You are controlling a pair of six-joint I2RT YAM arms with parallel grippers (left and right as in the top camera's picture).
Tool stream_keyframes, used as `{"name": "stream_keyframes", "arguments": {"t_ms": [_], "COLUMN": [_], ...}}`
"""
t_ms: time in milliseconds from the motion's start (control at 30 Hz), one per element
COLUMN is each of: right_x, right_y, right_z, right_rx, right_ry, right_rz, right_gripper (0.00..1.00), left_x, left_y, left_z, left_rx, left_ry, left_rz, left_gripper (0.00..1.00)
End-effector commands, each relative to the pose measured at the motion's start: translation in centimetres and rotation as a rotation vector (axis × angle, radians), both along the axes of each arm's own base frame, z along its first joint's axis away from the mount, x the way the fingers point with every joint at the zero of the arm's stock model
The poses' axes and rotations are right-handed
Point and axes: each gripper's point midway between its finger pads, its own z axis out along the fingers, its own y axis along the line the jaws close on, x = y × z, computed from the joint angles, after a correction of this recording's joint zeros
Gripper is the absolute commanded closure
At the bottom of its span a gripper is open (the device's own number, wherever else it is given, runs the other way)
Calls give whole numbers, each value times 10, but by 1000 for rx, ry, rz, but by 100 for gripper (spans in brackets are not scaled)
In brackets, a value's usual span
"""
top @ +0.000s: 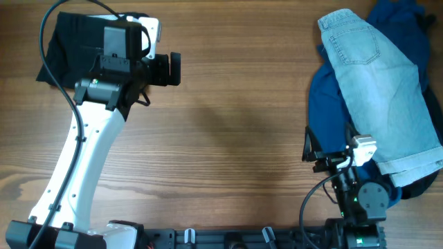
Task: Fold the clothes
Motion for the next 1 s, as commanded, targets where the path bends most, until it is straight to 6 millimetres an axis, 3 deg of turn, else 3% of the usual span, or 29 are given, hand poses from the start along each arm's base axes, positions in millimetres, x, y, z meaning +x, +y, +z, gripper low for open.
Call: {"name": "stream_keyframes", "arguments": {"t_ms": [0, 833, 967], "right_x": [-1, -1, -1], "right_y": [-2, -4, -4], "right_z": [-8, -7, -7], "right_rx": [23, 22, 22], "right_ry": [-14, -24, -24], "right_rz": [-14, -25, -25], "right_gripper": [0, 0, 0], "left_x": [0, 0, -14], "left_y": [-2, -1, 2], "left_z": [5, 6, 8], "left_rx": [-18, -18, -17], "left_ry": [-11, -13, -24], "left_rz": [3, 3, 8], "left_gripper": [0, 0, 0]}}
